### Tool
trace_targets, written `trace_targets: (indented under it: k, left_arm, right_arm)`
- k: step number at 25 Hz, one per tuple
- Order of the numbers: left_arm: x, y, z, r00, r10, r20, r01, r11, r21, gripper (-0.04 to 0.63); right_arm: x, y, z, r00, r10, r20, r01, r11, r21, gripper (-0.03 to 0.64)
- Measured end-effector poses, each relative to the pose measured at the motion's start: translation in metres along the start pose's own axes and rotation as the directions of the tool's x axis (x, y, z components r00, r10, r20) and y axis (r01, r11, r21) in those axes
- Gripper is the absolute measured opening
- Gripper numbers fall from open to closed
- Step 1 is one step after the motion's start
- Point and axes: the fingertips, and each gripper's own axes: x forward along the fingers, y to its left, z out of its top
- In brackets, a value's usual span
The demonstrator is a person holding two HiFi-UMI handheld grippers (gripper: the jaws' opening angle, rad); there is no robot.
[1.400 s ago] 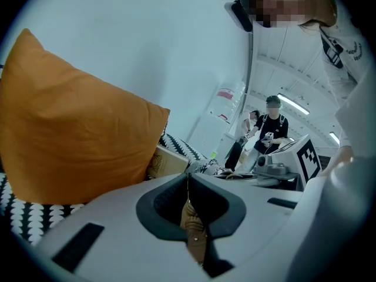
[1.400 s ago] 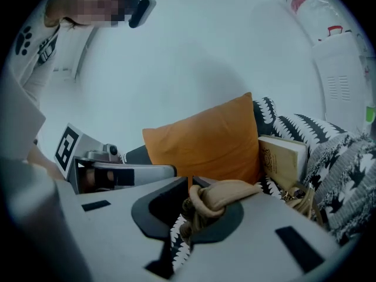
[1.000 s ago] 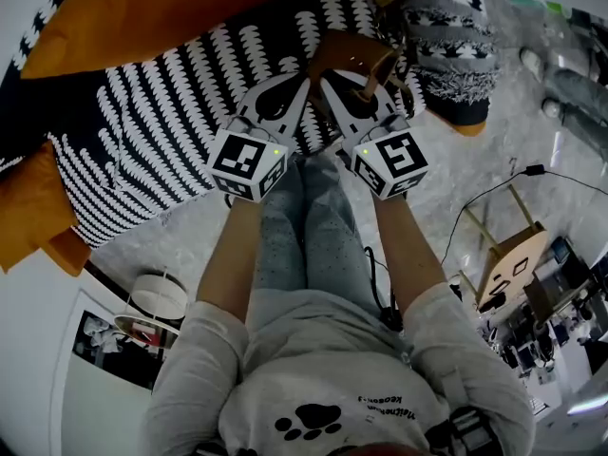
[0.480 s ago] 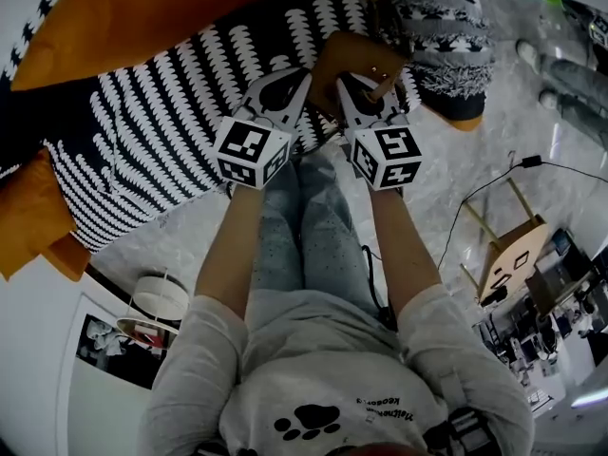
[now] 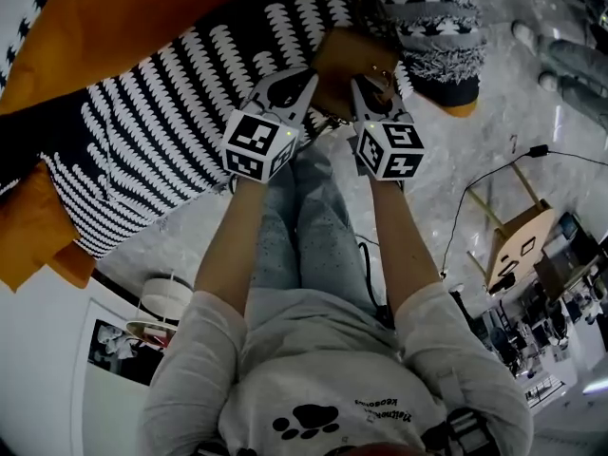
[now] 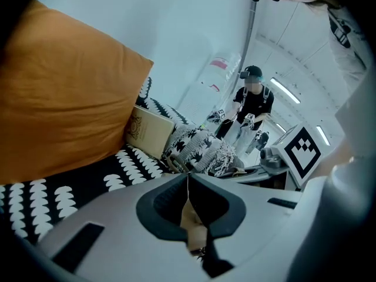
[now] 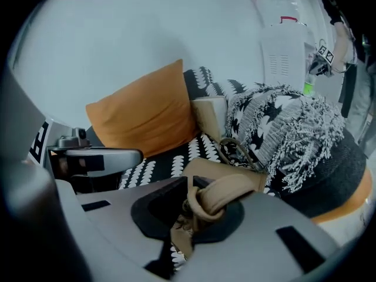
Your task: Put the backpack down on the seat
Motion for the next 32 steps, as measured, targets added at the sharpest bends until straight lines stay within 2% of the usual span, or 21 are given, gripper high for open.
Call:
trace_targets:
  k: [10, 11, 13, 16, 22, 26, 32]
  left_arm:
    - [0.014, -0.022, -0.013, 0.995, -0.064, -0.076, 0.066, 0.998, 0.016, 0.02]
    - [0.018, -0.026, -0.014, 0.994, -0.07, -0.08, 0.072, 0.997, 0.018, 0.02]
    - [0.027, -0.034, -0.017, 0.993, -0.081, -0.088, 0.083, 0.996, 0.021, 0.02]
    - [0.035, -0.042, -0.021, 0.99, -0.091, -0.104, 0.095, 0.995, 0.026, 0.02]
    - [0.044, -0.047, -0.01, 0.987, -0.11, -0.117, 0.115, 0.993, 0.032, 0.02]
    - [0.036, -0.05, -0.012, 0.986, -0.121, -0.113, 0.126, 0.991, 0.04, 0.02]
    - [0.035, -0.065, -0.018, 0.986, -0.124, -0.109, 0.129, 0.99, 0.049, 0.02]
  right_arm:
    - [-0.008, 0.0, -0.012, 0.999, -0.036, -0.011, 0.037, 0.994, 0.107, 0.053]
    - [-0.009, -0.005, -0.013, 0.999, -0.046, -0.009, 0.047, 0.991, 0.125, 0.073]
    - [-0.011, -0.015, -0.019, 0.998, -0.055, -0.012, 0.056, 0.985, 0.165, 0.157]
    - [-0.015, -0.023, -0.031, 0.997, -0.067, -0.036, 0.073, 0.974, 0.215, 0.215]
    - [-0.019, -0.035, -0.045, 0.98, -0.147, -0.137, 0.18, 0.945, 0.272, 0.262]
    - [-0.03, -0.036, -0.057, 0.962, -0.213, -0.168, 0.253, 0.927, 0.276, 0.276]
    - [-0.061, -0.047, -0.044, 0.943, -0.319, -0.096, 0.331, 0.927, 0.175, 0.281]
